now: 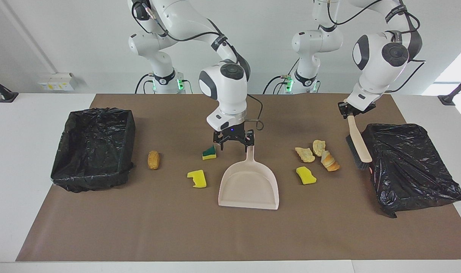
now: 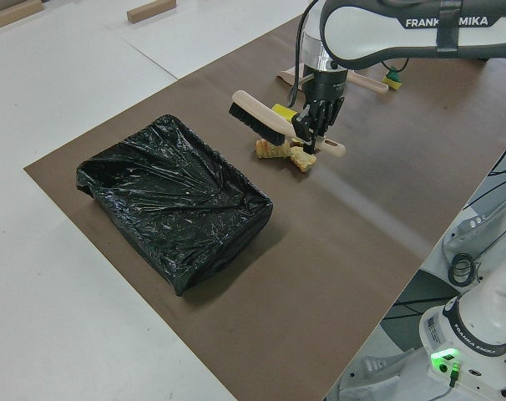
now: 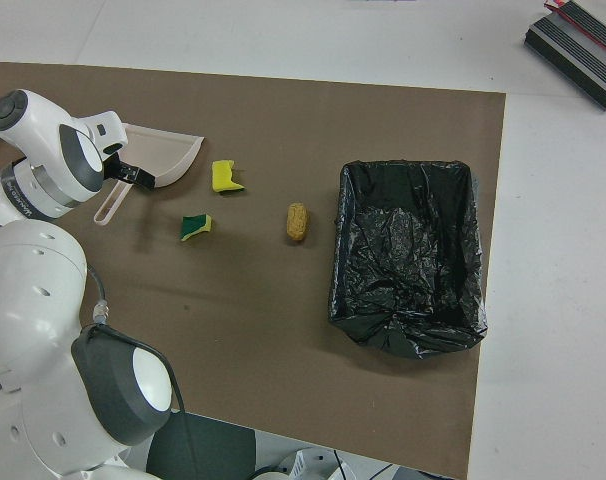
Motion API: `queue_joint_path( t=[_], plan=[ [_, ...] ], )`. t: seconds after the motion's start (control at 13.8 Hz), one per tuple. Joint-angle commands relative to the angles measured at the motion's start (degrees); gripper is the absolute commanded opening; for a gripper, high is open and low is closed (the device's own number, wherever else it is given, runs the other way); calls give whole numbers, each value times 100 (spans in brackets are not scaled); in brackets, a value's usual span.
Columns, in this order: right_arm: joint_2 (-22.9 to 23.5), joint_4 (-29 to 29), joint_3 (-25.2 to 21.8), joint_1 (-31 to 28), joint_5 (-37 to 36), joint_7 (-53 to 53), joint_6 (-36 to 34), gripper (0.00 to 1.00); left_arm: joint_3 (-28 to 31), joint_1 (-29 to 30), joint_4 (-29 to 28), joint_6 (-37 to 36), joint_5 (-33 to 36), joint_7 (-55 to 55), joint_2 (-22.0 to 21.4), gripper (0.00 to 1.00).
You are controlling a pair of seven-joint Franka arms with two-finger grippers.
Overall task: Sweep and dump trash in bin
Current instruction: 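Grasp the dustpan with the right gripper and drag it toward the bread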
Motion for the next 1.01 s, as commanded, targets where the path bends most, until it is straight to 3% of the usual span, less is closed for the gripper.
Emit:
queue_joint_path(
  t=[0.0,0.22,0.51,0.8,0.94],
  plan=[
    [314,245,-30,275,-196,439,274,100,-83,97,18,-31,117,92,-4,0],
    [306,227,-21,311,-196,466,284,100,-74,105,-52,-48,126,101,-12,0],
    [227,8,-12,355,-179,440,205,91,-74,105,-61,-84,126,101,-30,0],
    [95,-194,-3,372,-179,387,117,66,-74,105,-61,-110,126,101,-30,0],
    [77,-195,-3,407,-205,352,-32,41,-74,105,-61,-110,126,101,-30,0]
  ],
)
